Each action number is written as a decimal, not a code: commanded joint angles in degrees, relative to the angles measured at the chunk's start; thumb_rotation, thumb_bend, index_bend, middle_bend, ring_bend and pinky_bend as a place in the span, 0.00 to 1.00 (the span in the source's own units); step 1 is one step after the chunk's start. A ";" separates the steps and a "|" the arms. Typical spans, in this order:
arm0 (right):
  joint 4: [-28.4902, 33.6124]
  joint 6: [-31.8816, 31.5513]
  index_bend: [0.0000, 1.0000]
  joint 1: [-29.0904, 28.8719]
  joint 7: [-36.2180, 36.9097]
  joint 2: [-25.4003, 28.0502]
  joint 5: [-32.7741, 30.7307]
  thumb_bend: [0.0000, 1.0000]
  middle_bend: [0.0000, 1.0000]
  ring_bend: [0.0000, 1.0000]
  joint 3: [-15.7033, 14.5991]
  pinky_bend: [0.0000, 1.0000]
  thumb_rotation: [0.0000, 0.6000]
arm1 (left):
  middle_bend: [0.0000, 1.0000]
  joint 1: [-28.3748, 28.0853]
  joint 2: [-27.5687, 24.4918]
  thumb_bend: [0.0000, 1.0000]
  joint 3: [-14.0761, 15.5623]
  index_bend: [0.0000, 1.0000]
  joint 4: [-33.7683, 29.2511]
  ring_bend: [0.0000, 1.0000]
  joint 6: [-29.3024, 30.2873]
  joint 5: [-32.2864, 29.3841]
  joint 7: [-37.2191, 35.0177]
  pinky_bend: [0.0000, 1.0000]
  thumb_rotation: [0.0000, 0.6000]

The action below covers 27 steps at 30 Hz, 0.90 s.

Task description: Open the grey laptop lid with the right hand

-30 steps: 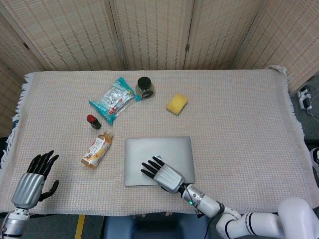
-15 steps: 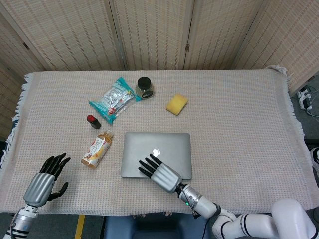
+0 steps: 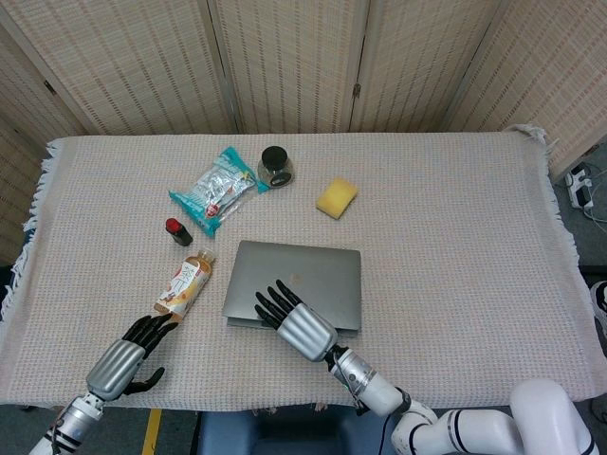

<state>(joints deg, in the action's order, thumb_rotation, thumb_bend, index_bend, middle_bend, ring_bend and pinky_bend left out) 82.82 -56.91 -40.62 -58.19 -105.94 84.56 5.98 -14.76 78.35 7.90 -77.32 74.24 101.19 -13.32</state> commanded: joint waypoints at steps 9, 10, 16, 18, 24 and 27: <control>1.13 -1.23 0.00 -1.29 -5.14 -0.72 -1.93 0.54 0.00 0.00 1.43 0.00 1.00 | 0.04 -7.63 3.85 0.48 -1.92 0.06 -2.09 0.00 -9.13 -0.28 3.56 0.00 1.00; 1.13 -1.25 0.00 -1.37 -5.32 -0.74 -2.06 0.54 0.00 0.00 1.43 0.00 1.00 | 0.04 -8.17 4.13 0.48 -2.14 0.06 -2.41 0.00 -9.93 -0.57 4.18 0.00 1.00; 0.95 -1.45 0.00 -1.90 -5.92 -0.87 -2.88 0.54 0.00 0.00 1.63 0.00 1.00 | 0.04 -11.04 6.27 0.48 -3.89 0.05 -3.75 0.00 -13.92 -3.28 6.18 0.00 1.00; 0.77 -1.60 0.00 -2.11 -6.15 -0.95 -2.93 0.54 0.00 0.00 1.61 0.00 1.00 | 0.04 -11.80 6.88 0.48 -4.41 0.05 -3.94 0.00 -14.75 -4.08 6.81 0.00 1.00; 0.39 -1.79 0.00 -2.56 -6.57 -1.18 -3.65 0.54 0.00 0.00 1.66 0.00 1.00 | 0.04 -14.56 8.27 0.51 -5.83 0.04 -4.21 0.00 -19.39 -7.55 8.45 0.00 1.00; 0.27 -2.01 0.00 -2.78 -6.82 -1.27 -3.79 0.54 0.00 0.00 1.63 0.00 1.00 | 0.04 -15.74 8.61 0.58 -6.35 0.04 -4.40 0.00 -21.25 -9.05 9.72 0.00 1.00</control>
<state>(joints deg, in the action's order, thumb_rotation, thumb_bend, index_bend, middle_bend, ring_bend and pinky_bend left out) 83.10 -58.89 -43.38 -64.98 -107.19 80.79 7.61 -29.81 86.65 1.96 -81.54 53.79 92.90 -4.27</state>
